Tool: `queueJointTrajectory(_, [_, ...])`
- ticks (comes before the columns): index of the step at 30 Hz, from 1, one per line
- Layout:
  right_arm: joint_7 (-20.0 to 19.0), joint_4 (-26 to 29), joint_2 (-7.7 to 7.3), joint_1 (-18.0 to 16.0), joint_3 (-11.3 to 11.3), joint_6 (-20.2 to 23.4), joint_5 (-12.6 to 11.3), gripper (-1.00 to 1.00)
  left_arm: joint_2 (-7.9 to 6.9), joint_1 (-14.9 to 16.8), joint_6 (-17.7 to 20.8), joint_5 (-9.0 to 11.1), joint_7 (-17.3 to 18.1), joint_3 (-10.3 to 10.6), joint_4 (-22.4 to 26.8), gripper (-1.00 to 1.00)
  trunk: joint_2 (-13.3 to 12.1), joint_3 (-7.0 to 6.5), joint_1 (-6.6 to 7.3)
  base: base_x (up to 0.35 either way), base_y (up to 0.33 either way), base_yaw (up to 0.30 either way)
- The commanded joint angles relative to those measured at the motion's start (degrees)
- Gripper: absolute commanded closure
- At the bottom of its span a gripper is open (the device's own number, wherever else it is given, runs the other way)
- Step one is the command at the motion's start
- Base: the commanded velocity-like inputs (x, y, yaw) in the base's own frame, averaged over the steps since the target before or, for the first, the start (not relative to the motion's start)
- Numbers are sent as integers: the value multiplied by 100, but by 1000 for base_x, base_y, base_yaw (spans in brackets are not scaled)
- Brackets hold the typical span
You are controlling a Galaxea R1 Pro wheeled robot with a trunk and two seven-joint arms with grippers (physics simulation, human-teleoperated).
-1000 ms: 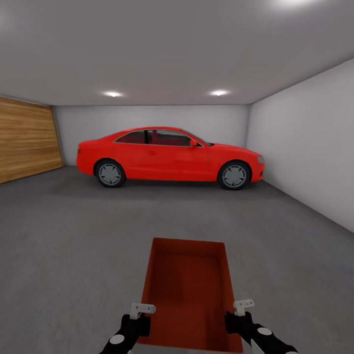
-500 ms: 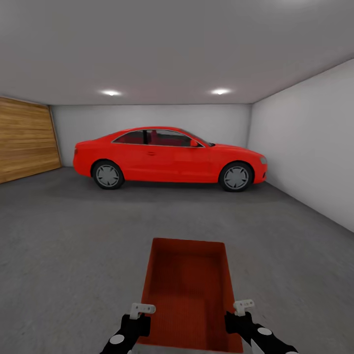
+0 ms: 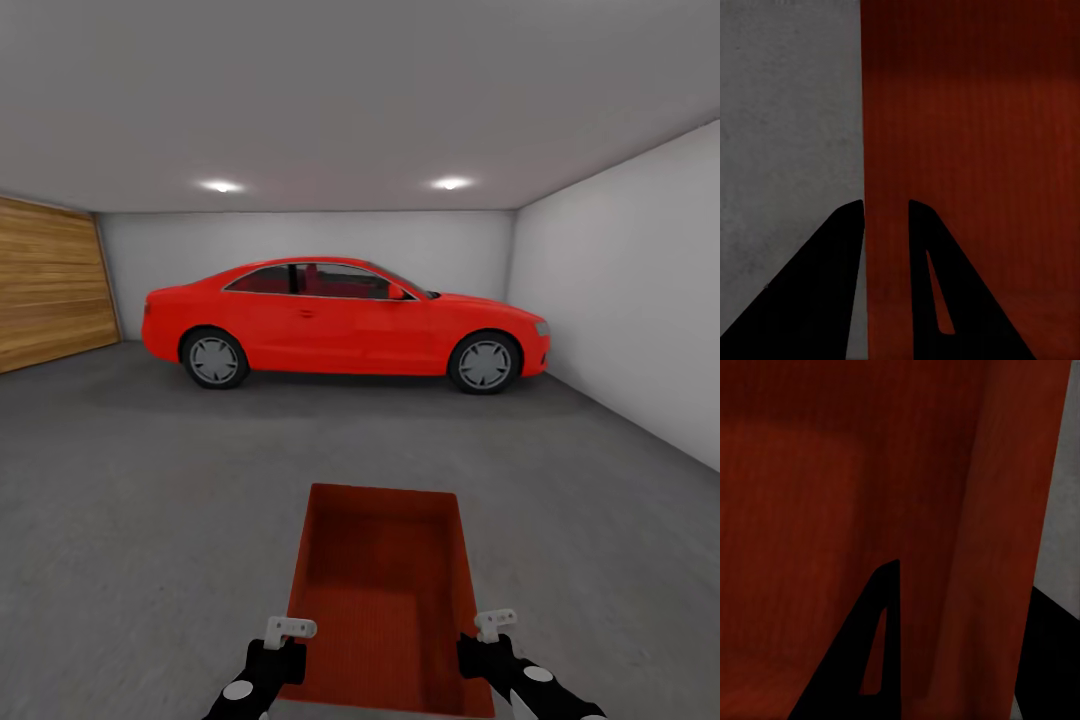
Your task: Move the two storage containers from the living room to the garage. In the garage, place one container on the floor and stack the other container on top of it (either order is fine).
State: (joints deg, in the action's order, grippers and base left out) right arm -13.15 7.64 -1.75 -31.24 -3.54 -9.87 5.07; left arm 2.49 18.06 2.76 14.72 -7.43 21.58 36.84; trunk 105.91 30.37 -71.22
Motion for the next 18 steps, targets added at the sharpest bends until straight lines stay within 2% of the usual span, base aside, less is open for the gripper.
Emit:
queueJointTrajectory(1, [-21, 10, -1, -5, 55, -169, 16, 100, -12, 5, 26, 84, -83, 22, 7, 100, 3, 7, -3, 340, 0, 0])
queueJointTrajectory(18, [-21, 10, -1, -5, 55, -173, 29, 100, -12, 5, 30, 84, -83, 22, 7, 100, 3, 7, -3, 340, 0, 0])
